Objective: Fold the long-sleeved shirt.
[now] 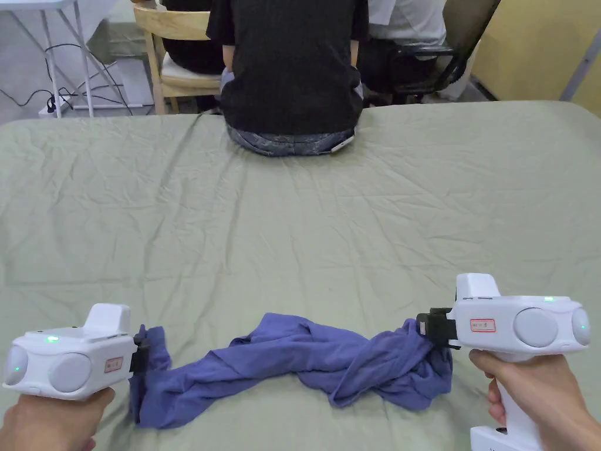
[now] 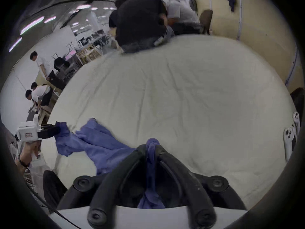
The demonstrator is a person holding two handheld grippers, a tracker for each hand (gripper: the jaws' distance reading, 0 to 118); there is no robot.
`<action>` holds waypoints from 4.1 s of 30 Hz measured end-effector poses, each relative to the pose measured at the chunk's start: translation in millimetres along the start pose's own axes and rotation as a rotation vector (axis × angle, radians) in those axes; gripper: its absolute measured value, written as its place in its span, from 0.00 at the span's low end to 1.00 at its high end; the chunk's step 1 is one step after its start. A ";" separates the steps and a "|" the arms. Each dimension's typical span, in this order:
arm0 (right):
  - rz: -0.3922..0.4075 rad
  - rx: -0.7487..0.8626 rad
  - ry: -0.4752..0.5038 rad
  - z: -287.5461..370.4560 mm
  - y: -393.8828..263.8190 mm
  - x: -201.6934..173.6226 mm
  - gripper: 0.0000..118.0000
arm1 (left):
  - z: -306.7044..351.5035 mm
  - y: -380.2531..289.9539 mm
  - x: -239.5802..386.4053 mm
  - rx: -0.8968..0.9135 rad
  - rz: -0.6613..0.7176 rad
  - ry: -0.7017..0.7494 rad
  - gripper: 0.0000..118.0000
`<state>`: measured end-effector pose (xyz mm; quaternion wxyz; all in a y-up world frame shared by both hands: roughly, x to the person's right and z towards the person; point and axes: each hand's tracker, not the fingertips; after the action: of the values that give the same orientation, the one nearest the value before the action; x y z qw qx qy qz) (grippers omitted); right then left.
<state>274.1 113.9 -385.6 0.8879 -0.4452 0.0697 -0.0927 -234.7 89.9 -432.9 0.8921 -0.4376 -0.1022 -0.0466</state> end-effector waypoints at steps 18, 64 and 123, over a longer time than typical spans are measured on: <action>0.210 0.454 0.014 181.8 118.7 -81.3 0.04 | 242.3 169.3 -29.1 0.554 -0.046 0.012 0.04; 0.250 0.748 -0.239 312.7 443.7 -128.4 0.02 | 329.6 428.2 -105.9 0.800 0.036 0.190 0.04; 0.157 0.115 -0.072 67.0 -47.3 -73.8 0.02 | 85.1 0.9 -131.2 0.093 0.187 0.076 0.04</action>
<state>211.3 155.0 -304.8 0.9184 -0.3898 0.0671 -0.0109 -374.4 156.8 -412.1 0.9152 -0.4012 -0.0292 0.0249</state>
